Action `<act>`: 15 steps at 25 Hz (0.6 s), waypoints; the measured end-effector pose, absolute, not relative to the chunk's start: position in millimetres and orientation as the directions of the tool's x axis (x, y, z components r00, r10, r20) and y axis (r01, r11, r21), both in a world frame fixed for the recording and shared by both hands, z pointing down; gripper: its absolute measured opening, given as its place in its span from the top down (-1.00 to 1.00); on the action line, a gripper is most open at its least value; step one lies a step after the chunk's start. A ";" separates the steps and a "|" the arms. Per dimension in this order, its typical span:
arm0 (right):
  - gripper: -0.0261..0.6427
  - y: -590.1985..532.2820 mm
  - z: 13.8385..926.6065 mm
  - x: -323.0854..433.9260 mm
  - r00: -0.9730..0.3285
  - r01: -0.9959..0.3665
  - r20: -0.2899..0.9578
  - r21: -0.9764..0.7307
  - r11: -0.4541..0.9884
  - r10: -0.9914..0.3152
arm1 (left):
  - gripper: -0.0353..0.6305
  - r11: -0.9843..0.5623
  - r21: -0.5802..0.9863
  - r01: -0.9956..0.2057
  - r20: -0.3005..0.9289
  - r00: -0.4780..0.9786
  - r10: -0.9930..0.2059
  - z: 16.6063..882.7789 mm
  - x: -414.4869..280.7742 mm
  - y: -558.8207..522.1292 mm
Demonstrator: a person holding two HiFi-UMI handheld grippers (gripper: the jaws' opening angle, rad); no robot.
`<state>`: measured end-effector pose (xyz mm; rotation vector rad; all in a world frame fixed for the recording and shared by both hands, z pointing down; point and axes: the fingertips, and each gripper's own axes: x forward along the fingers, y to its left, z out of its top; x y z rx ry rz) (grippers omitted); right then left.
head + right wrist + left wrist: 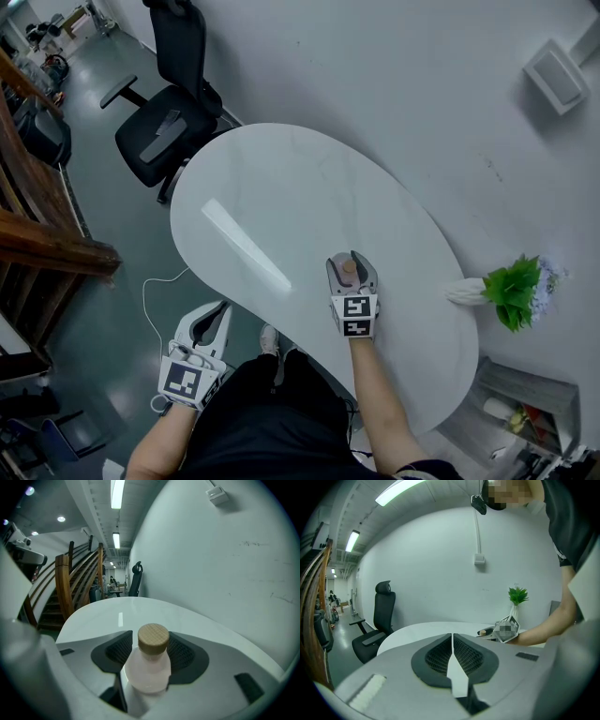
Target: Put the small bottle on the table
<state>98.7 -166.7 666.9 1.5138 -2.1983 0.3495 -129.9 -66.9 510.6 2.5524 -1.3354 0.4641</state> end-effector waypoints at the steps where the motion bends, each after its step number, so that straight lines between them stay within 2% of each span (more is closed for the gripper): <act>1: 0.33 -166.2 666.9 99.1 -0.297 -0.930 0.497 0.042 0.364 -0.815 | 0.85 -0.562 0.052 -0.825 0.377 0.538 -0.754 511.0 -130.0 -66.7; 15: 0.33 -162.8 658.2 104.2 -0.283 -0.937 0.505 0.036 0.348 -0.815 | 0.85 -0.577 0.063 -0.814 0.357 0.558 -0.749 507.9 -124.2 -67.5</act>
